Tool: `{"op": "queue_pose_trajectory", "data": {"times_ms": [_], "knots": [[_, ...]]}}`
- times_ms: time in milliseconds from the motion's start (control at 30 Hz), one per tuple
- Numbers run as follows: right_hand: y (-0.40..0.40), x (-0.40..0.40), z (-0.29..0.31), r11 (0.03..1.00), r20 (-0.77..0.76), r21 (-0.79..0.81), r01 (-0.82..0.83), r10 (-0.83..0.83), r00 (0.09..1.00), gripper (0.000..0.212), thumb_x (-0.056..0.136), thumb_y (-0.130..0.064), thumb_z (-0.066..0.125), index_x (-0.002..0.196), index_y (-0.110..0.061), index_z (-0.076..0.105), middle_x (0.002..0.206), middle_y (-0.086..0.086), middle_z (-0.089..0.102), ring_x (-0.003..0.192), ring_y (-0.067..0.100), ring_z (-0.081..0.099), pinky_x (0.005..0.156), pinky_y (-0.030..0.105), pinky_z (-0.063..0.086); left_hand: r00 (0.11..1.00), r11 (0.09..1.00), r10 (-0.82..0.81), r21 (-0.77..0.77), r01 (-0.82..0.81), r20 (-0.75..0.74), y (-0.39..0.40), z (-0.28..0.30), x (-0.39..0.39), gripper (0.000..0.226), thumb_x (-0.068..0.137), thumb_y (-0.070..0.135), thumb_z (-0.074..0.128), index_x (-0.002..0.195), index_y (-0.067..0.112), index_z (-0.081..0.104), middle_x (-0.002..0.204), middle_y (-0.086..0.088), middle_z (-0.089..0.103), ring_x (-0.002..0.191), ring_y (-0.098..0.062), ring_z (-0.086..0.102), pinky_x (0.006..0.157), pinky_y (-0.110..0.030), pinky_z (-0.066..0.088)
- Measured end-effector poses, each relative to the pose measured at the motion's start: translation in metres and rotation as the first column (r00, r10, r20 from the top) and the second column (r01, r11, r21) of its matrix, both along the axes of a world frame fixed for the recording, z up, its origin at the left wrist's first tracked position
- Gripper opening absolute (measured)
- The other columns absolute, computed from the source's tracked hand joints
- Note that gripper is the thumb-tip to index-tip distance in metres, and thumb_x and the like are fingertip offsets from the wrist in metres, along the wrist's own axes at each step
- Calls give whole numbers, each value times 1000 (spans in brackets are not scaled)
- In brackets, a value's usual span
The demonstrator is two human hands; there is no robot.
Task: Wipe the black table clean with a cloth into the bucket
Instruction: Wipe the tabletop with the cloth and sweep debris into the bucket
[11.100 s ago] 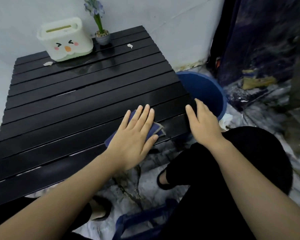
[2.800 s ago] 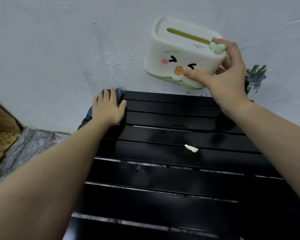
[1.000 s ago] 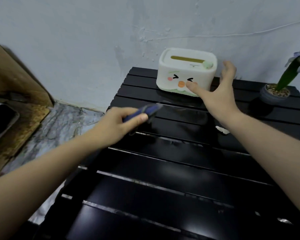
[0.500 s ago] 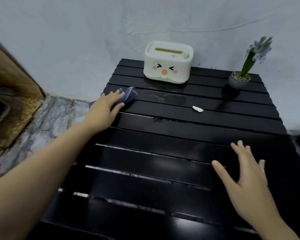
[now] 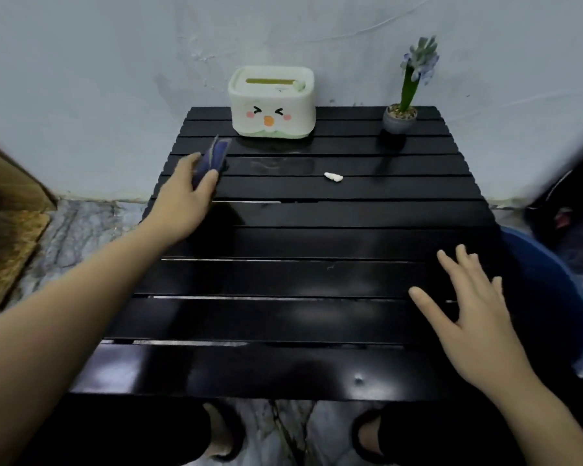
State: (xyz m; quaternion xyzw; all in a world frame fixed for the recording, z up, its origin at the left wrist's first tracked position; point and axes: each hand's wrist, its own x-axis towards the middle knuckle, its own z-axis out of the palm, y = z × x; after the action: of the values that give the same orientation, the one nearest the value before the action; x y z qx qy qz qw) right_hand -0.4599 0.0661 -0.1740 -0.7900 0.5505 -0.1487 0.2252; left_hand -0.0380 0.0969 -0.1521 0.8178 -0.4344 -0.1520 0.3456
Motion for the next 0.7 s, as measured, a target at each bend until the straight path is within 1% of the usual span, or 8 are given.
{"op": "queue_pose_trajectory", "data": {"times_ms": [33,100,167,267,333,433,600,700], "knots": [[1,-6,-1,1000,-24,-6,1,-1,1000,80,90,-66,44,158,-28,26,169,-6,8,155,4,-6,124,34,-8,999,996,-35,78,32,28,-7,-3,-2,67,101,49,45,156,20,23,156,-11,41,143,-31,39,109,-33,29],[5,-16,-2,1000,-75,6,0,1,997,83,92,-72,39,160,-30,20,170,-5,2,154,4,-11,125,35,-9,957,951,-166,296,90,240,-17,-20,-12,77,99,62,32,159,24,1,168,-11,11,154,-32,13,122,-47,14],[9,-20,-5,1000,-165,-21,-22,18,986,87,92,-80,26,161,-28,13,170,-4,-3,154,6,-14,125,33,-11,881,919,-241,387,73,407,-24,-38,-22,77,100,63,21,160,21,-3,168,-15,0,155,-34,2,124,-52,7],[11,-15,-7,996,-238,-80,-32,13,971,91,89,-78,10,161,-23,9,170,2,-3,156,13,-12,125,34,-11,868,935,-240,343,86,436,-52,-43,-29,70,104,52,21,160,13,4,167,-18,8,154,-35,8,124,-51,12],[12,-13,-6,995,-259,-93,-35,9,966,91,90,-77,7,161,-21,9,169,4,-2,156,16,-11,126,37,-8,864,931,-284,334,146,415,-76,-41,-37,64,106,43,24,159,10,10,166,-18,15,153,-36,13,123,-51,16],[13,-13,-6,994,-281,-102,-42,11,960,89,93,-75,6,161,-17,12,169,7,1,157,20,-7,127,41,-2,820,914,-386,297,277,422,-108,-41,-74,59,107,32,30,158,6,17,164,-19,23,151,-37,22,122,-48,21],[13,-10,-7,994,-320,-106,-42,6,947,86,96,-71,11,160,-14,16,169,11,7,157,24,2,127,48,9,702,799,-599,227,557,385,-141,-42,-177,56,107,25,34,158,9,20,165,-16,21,152,-33,20,124,-38,13],[11,-11,-9,995,-320,-97,-33,0,947,86,97,-72,10,161,-15,13,170,9,3,157,23,-3,127,48,8,595,665,-731,152,731,334,-155,-38,-244,53,107,22,36,157,9,26,164,-14,24,153,-30,20,124,-32,8]]}}
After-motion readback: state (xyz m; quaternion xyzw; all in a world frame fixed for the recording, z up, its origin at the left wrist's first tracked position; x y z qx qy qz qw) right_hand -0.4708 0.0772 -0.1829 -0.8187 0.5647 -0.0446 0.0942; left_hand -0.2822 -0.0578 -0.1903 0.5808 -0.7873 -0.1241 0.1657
